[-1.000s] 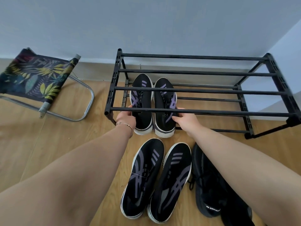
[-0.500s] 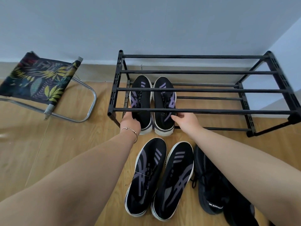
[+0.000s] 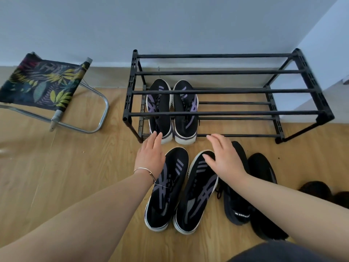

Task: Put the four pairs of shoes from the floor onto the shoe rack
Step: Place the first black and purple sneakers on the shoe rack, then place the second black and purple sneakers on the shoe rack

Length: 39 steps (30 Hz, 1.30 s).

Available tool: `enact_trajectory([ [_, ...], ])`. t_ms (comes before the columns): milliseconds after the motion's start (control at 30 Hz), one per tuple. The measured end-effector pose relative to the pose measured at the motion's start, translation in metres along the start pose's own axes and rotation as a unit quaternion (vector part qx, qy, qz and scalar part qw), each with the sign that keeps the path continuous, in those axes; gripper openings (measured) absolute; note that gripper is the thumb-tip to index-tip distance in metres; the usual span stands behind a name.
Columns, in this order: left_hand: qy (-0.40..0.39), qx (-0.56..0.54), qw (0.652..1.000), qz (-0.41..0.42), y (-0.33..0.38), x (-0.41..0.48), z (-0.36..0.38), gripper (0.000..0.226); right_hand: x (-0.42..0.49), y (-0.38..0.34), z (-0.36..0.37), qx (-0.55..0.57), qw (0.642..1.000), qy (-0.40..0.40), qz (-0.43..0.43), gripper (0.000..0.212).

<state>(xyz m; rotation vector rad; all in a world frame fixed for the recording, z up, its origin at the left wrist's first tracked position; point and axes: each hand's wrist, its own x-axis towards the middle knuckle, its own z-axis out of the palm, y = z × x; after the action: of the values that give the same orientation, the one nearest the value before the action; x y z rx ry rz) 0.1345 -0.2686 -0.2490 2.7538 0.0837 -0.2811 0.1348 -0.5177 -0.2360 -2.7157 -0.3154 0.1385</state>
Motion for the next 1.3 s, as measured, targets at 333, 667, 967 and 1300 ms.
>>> enact_trajectory([
  [333, -0.146, -0.019, 0.987, -0.06, -0.023, -0.088, 0.035, 0.069, -0.123, -0.014, 0.037, 0.051, 0.996, -0.068, 0.034, 0.061],
  [667, -0.179, -0.17, 0.94, -0.234, -0.04, -0.099, 0.041, 0.057, -0.15, -0.028, 0.069, 0.348, 0.837, -0.171, 0.387, 0.068],
  [967, -0.205, -0.281, 0.895, -0.278, -0.042, -0.102, 0.041, 0.047, -0.138, -0.023, 0.076, 0.45, 0.765, -0.142, 0.438, 0.057],
  [1300, -0.22, -0.344, 0.867, -0.285, -0.044, -0.113, 0.03, 0.046, -0.141, -0.017, 0.071, 0.508, 0.719, -0.131, 0.456, 0.044],
])
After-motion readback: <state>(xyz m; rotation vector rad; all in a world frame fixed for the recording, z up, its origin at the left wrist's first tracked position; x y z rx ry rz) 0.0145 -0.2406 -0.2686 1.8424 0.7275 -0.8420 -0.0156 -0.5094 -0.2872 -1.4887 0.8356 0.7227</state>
